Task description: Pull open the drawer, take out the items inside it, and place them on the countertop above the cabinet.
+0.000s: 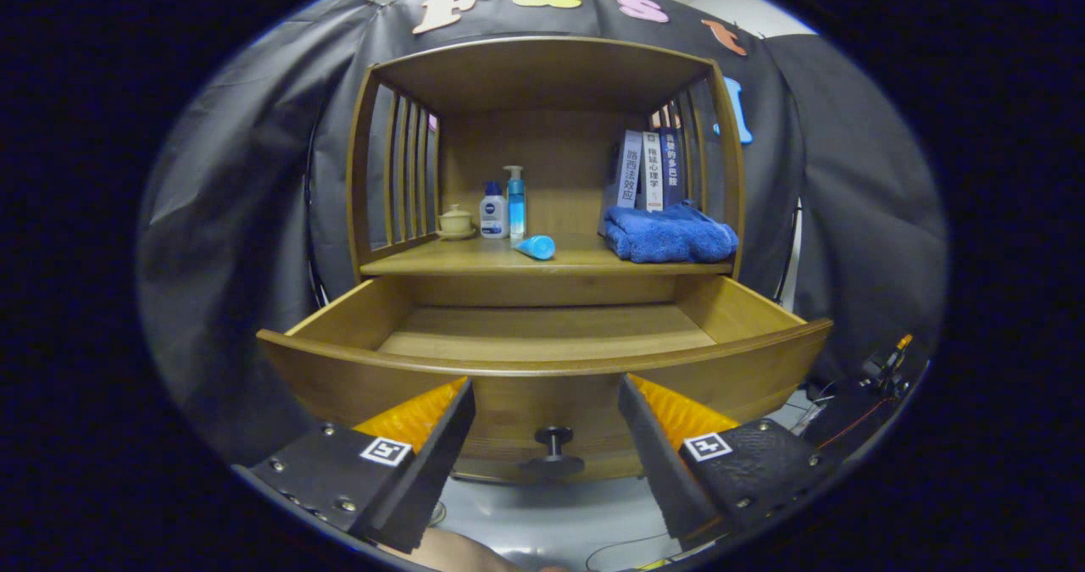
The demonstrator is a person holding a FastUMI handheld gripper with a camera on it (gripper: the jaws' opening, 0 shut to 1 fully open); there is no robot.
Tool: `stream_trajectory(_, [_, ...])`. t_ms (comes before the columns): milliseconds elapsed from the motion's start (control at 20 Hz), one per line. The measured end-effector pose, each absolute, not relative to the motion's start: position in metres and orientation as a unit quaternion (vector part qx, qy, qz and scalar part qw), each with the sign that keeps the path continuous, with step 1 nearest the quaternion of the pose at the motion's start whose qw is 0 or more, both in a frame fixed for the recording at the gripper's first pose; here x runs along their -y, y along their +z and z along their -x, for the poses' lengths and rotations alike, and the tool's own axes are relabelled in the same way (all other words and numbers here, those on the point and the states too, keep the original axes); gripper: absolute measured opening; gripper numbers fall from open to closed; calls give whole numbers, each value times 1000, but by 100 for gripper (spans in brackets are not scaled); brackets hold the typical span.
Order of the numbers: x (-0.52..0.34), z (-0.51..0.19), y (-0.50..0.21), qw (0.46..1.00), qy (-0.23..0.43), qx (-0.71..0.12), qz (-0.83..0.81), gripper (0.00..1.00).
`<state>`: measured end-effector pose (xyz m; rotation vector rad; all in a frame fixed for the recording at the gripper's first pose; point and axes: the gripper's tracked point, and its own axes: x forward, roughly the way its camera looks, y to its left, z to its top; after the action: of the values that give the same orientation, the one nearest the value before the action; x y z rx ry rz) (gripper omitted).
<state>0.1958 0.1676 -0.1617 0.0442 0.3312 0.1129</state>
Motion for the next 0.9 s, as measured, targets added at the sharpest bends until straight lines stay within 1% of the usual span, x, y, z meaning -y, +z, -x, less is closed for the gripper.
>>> stream_trajectory(450, [-171,-208,-163,988,60,-142,-20,100])
stream_trajectory(900, [-181,-280,-161,989,53,-137,0,98])
